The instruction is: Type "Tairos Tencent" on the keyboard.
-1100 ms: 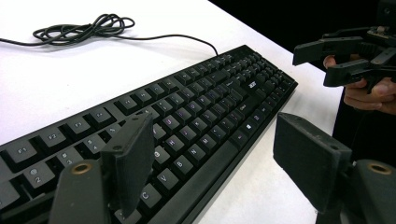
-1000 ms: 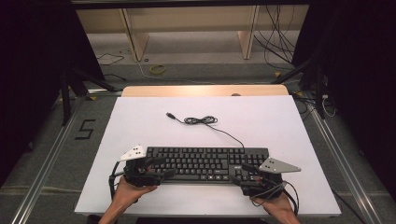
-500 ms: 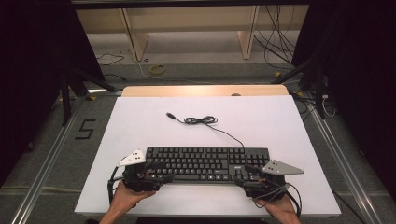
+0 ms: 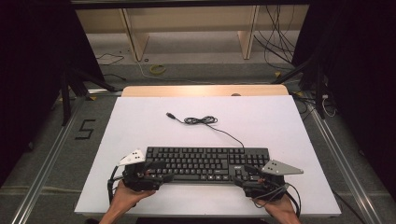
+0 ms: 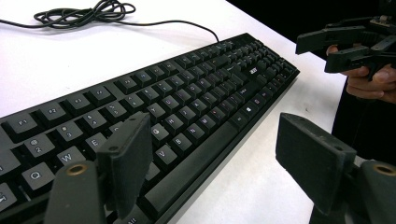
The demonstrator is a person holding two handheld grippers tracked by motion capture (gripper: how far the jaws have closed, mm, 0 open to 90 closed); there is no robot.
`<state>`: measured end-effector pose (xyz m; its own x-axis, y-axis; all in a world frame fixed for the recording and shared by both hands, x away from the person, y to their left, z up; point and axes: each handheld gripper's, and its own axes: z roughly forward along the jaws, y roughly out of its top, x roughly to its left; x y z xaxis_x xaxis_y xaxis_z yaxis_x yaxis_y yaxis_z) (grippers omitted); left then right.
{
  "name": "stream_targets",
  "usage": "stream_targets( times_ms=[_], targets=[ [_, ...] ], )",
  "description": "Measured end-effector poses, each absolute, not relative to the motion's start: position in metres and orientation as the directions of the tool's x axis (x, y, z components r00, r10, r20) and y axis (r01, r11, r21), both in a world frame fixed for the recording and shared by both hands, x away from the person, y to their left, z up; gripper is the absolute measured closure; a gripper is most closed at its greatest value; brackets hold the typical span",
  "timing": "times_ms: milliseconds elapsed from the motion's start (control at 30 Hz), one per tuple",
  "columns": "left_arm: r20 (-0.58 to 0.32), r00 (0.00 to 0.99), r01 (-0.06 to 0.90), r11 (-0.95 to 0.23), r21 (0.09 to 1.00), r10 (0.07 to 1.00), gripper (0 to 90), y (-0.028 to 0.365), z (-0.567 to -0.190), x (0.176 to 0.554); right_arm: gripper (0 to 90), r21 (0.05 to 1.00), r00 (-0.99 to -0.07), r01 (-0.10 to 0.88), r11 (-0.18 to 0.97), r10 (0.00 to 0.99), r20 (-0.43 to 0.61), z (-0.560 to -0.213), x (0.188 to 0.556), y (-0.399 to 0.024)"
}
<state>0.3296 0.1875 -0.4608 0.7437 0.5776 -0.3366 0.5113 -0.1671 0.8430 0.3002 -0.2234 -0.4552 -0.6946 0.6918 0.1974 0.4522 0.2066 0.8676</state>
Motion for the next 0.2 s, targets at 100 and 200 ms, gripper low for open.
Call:
stream_targets(
  times_ms=[100,200],
  targets=[
    [-0.337,0.741,0.513,-0.167,0.842,0.581,26.7,0.1882,-0.4611,0.3301,34.4,0.868,-0.694,0.452,0.205,0.692,0.198,-0.4551,0.3002,-0.2234],
    [-0.339,0.737,0.514,-0.160,0.843,0.584,26.7,0.1891,-0.4612,0.3305,34.5,0.868,-0.695,0.451,0.206,0.692,0.197,-0.4550,0.3000,-0.2231]
  ],
)
